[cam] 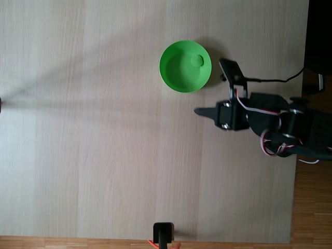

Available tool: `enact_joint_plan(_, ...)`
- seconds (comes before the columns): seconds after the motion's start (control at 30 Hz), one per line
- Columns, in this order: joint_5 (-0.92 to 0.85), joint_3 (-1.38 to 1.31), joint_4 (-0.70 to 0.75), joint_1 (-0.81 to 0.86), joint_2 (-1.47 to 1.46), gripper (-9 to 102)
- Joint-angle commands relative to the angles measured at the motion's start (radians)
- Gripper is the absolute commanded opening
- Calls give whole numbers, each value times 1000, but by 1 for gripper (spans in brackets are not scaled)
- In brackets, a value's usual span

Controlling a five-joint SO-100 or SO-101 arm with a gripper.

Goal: Grasp a green pompom and put it in the green bowl.

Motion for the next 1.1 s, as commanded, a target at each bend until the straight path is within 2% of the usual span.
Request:
enact_joint_plan(0.0,3,91,2,-80,144,-1)
enact_joint_plan(0.2,34,308,-11,-160,305,0)
enact_joint_plan(0.53,287,560,-5,-287,560,0)
enact_joint_plan(0.77,295,676,3,-319,762,0)
enact_joint_plan(1.07,291,758,6,-316,859,0)
